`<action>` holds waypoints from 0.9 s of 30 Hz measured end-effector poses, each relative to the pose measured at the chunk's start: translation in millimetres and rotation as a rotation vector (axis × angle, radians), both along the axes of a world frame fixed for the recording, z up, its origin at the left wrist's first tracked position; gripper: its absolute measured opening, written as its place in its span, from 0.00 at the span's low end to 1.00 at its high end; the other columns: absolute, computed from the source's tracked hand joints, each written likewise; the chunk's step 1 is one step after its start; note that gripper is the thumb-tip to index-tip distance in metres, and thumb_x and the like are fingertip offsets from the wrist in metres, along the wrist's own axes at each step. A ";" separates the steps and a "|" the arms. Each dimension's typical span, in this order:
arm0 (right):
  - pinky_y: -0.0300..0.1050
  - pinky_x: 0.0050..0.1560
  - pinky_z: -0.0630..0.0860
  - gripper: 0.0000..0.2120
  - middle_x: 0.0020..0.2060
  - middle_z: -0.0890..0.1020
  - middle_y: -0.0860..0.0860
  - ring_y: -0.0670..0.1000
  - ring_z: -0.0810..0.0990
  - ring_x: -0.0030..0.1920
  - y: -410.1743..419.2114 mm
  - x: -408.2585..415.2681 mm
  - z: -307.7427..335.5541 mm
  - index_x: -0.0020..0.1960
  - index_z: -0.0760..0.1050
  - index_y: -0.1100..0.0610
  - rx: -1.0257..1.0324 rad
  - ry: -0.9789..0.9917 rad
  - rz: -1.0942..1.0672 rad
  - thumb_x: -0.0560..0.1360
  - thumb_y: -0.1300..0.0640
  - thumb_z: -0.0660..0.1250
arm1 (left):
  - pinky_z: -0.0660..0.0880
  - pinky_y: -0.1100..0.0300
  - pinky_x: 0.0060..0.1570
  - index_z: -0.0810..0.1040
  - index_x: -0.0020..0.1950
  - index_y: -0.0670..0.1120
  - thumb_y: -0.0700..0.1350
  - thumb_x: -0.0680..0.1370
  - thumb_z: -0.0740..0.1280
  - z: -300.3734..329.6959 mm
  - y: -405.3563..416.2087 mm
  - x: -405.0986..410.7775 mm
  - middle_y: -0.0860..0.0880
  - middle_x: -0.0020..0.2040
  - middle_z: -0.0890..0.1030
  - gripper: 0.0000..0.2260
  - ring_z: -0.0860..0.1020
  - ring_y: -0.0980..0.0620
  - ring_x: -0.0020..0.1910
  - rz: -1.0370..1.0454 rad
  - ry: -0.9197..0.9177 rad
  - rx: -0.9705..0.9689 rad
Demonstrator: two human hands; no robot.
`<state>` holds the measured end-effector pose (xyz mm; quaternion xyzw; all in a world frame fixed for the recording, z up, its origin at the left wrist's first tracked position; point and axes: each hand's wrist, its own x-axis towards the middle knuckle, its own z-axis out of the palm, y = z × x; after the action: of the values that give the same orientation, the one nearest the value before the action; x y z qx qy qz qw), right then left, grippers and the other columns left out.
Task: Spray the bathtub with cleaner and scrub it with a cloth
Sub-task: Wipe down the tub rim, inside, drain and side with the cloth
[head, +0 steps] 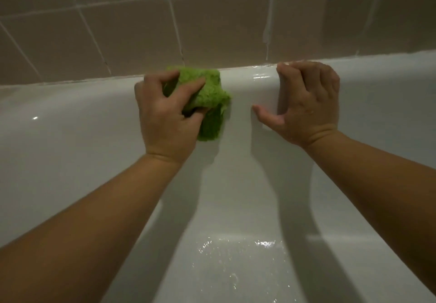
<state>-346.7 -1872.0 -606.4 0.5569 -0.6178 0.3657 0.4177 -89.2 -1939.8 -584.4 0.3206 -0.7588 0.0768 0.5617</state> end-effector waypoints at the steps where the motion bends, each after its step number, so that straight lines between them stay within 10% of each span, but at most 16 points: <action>1: 0.55 0.65 0.67 0.34 0.58 0.78 0.59 0.61 0.73 0.59 2.5 -5.2 1.3 0.65 0.76 0.58 0.002 0.012 0.008 0.71 0.32 0.69 | 0.70 0.56 0.59 0.86 0.60 0.49 0.44 0.71 0.79 11.0 -1.1 -8.4 0.39 0.61 0.76 0.17 0.73 0.37 0.58 -0.018 0.012 -0.033; 9: 0.56 0.60 0.69 0.30 0.58 0.76 0.62 0.63 0.72 0.56 24.6 -45.4 -0.9 0.64 0.73 0.59 0.022 -0.062 -0.032 0.77 0.34 0.65 | 0.74 0.51 0.50 0.84 0.57 0.55 0.35 0.57 0.80 -158.9 45.8 -14.5 0.47 0.57 0.72 0.30 0.69 0.43 0.52 -0.100 -0.321 0.180; 13: 0.57 0.61 0.70 0.31 0.56 0.76 0.62 0.60 0.69 0.57 23.3 -43.0 -1.5 0.62 0.74 0.59 -0.019 -0.092 -0.015 0.76 0.33 0.65 | 0.75 0.55 0.42 0.85 0.48 0.54 0.42 0.58 0.85 -208.5 71.2 -9.0 0.48 0.50 0.75 0.22 0.72 0.45 0.48 -0.153 -0.494 0.371; 27: 0.55 0.61 0.68 0.29 0.55 0.77 0.62 0.57 0.66 0.57 23.6 -38.7 -2.0 0.61 0.74 0.59 -0.049 -0.101 -0.013 0.75 0.35 0.68 | 0.74 0.50 0.52 0.86 0.59 0.48 0.46 0.73 0.78 -0.3 16.4 -71.9 0.40 0.58 0.76 0.15 0.73 0.38 0.55 -0.091 -0.095 -0.116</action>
<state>-385.3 -1848.4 -608.4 0.5232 -0.6326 0.4055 0.4020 -161.1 -1923.4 -584.8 0.2487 -0.7927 0.1102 0.5455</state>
